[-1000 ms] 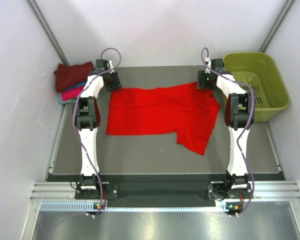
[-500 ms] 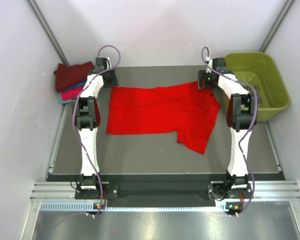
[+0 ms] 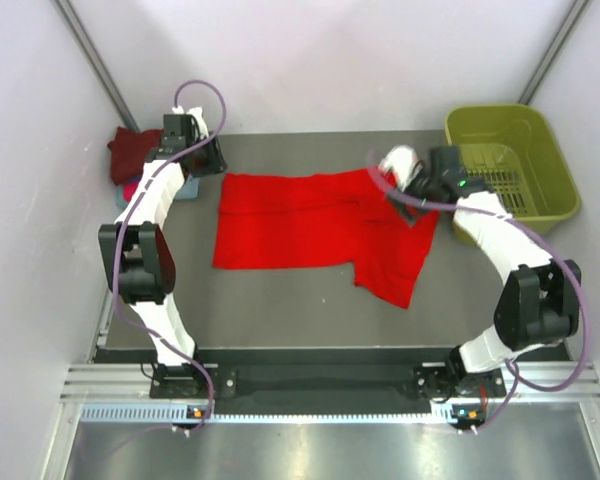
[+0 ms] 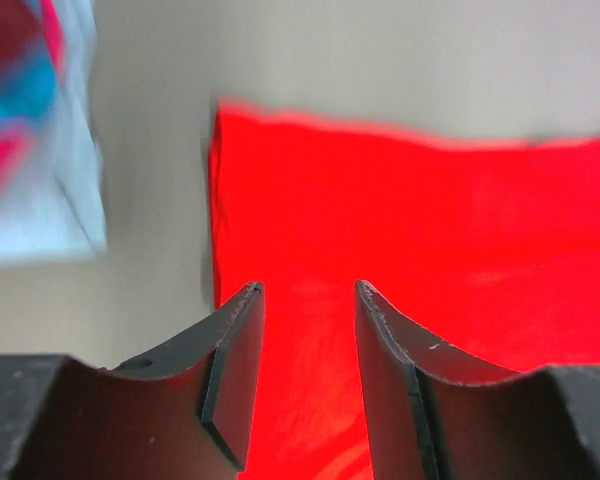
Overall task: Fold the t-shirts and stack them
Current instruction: Fold the tshirt
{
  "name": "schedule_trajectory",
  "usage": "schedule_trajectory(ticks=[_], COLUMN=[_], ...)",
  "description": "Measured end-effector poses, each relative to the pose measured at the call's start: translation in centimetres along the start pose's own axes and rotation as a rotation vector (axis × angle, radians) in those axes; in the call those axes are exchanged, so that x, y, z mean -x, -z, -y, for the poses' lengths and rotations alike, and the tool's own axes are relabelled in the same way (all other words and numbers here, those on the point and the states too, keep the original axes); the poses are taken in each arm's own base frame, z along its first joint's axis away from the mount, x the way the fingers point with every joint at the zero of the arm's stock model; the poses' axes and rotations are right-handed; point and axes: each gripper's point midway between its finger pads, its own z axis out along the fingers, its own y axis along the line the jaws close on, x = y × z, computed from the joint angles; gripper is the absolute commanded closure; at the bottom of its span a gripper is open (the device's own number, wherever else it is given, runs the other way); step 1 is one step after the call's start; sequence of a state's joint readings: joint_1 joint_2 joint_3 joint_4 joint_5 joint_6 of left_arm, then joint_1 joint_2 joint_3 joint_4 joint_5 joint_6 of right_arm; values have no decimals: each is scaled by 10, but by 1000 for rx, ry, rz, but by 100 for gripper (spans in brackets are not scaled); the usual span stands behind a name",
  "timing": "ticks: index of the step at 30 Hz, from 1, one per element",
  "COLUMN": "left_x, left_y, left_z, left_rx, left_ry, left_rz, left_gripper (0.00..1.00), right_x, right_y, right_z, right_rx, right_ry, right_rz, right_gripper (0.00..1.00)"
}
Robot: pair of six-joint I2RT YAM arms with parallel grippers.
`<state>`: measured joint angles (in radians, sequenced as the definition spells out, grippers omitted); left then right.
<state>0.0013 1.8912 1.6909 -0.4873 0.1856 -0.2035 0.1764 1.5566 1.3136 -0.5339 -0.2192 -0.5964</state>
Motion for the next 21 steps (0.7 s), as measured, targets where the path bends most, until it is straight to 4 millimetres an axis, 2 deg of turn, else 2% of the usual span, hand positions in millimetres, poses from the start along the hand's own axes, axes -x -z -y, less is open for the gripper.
schedule_trajectory(ticks=[1,4,5,7,9,14,17,21], left_x=[-15,-59,-70,-78,-77,-77,-76,-76], left_y=[-3,-12,-13,-13,-13,-13,-13,-13], left_z=[-4,-15,-18,-21,-22,-22,-21,-21], left_rx=[8,35,44,55,60,61,60,60], left_ry=[10,33,38,42,41,41,46,48], left_rz=[-35,-147,-179,-202,-200,-197,-196,-195], left_gripper=[53,53,53,53,53,53,53,53], right_x=[-22,-87,-105,-134,-144,-136,-138,-151], right_y=[-2,1,5,19,30,47,50,52], right_z=[-32,-105,-123,-147,-157,-168,-178,-196], right_rx=[76,277,329,409,440,453,479,542], right_ry=[83,239,275,325,365,447,475,507], right_rz=[-53,-197,-233,-296,-308,-261,-262,-301], right_gripper=[29,30,30,30,30,31,31,32])
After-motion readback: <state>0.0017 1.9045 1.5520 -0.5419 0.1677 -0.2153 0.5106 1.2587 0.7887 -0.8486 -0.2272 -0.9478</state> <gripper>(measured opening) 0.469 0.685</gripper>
